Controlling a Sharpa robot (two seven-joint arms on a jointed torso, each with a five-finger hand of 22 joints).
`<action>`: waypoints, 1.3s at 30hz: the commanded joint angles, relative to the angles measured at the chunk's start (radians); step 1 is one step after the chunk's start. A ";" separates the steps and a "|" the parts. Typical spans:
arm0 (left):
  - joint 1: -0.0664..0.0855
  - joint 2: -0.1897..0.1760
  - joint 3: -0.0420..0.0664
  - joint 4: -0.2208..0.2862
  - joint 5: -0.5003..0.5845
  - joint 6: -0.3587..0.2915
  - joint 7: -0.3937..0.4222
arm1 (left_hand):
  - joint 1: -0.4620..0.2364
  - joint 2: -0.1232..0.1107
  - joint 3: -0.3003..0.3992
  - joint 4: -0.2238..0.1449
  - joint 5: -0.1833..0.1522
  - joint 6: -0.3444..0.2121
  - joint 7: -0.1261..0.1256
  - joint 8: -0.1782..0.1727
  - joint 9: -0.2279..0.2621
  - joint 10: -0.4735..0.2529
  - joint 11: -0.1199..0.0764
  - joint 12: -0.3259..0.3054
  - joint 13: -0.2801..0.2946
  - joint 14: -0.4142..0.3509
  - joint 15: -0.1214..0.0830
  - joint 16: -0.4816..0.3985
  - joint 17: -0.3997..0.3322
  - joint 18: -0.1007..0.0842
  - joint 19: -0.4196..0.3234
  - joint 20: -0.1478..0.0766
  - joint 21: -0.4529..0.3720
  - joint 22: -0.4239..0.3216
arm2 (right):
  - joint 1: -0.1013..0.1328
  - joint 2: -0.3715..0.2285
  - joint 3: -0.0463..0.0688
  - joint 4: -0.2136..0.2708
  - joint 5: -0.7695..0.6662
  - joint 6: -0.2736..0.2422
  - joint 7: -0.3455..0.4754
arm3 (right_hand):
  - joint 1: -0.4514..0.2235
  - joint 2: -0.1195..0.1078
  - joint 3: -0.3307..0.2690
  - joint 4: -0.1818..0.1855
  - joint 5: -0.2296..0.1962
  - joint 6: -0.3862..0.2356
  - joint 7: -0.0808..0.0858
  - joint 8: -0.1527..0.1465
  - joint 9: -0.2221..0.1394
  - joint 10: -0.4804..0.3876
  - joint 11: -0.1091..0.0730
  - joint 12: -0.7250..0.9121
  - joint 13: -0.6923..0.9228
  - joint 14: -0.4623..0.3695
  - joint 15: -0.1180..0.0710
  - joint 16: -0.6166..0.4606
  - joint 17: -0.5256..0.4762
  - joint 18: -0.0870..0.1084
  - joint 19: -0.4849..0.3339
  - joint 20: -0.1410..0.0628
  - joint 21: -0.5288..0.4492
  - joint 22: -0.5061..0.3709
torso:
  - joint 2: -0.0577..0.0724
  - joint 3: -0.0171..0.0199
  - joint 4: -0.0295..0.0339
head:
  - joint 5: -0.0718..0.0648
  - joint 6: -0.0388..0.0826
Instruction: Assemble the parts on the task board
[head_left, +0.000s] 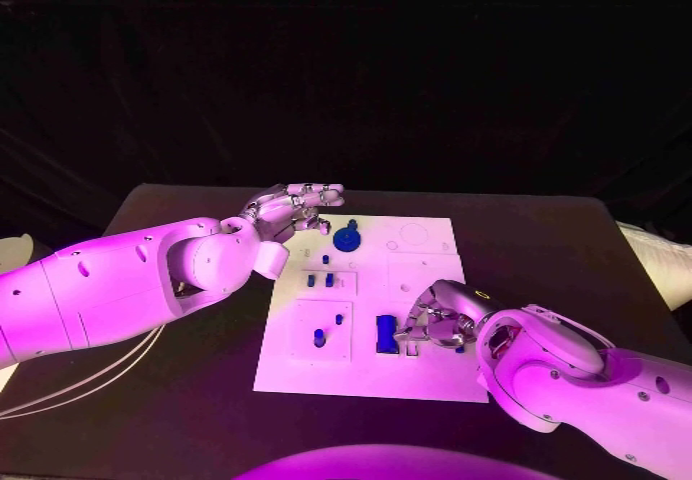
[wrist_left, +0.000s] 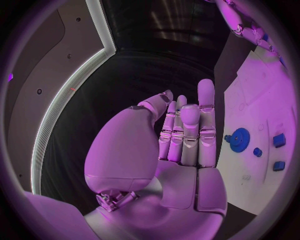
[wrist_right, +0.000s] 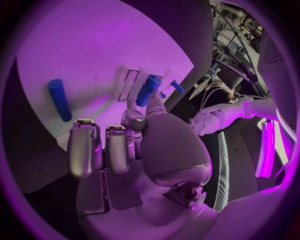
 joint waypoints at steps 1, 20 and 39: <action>0.000 0.000 0.000 0.000 -0.002 0.019 0.003 | -0.003 0.008 -0.005 0.000 0.001 -0.009 0.000 0.002 -0.001 -0.008 0.000 0.004 0.002 -0.007 -0.001 0.001 -0.001 0.019 -0.007 0.001 -0.005 -0.001 | 0.001 -0.030 0.003 0.024 0.034 -0.054 0.021 | -0.010 0.004 -0.003 0.010 0.022 0.000 -0.005 0.002 0.002 0.008 -0.001 0.010 0.007 0.075 -0.005 0.005 0.090 -0.017 0.004 -0.003 0.004 -0.001 | -0.001 -0.0003 -0.0023 | -0.001 0.002; 0.000 -0.007 0.000 0.011 -0.003 0.017 0.001 | -0.004 0.008 -0.006 0.000 0.001 -0.010 0.000 0.002 -0.001 -0.010 0.000 0.004 0.002 -0.007 0.000 0.001 -0.002 0.019 -0.007 0.001 -0.005 -0.001 | 0.021 -0.234 0.001 0.038 -0.014 0.022 0.020 | 0.052 0.074 0.002 0.020 0.114 -0.023 0.019 -0.074 -0.055 -0.026 0.019 -0.080 -0.044 0.070 0.013 -0.009 0.071 -0.013 -0.008 0.015 -0.013 -0.021 | 0.004 0.0017 -0.0198 | -0.032 0.022; 0.000 -0.006 0.000 0.008 -0.003 0.020 0.001 | -0.004 0.009 -0.006 0.000 0.001 -0.011 0.000 0.002 -0.001 -0.010 0.001 0.005 0.002 -0.007 0.000 0.001 -0.003 0.019 -0.007 0.002 -0.006 -0.001 | -0.005 -0.177 -0.001 0.012 -0.052 0.060 0.002 | 0.055 0.061 -0.019 0.029 0.143 0.014 0.010 -0.073 -0.051 -0.025 0.011 -0.103 -0.055 0.069 0.006 -0.014 0.067 -0.011 -0.011 0.009 -0.020 -0.029 | 0.004 0.0007 -0.0188 | -0.024 0.012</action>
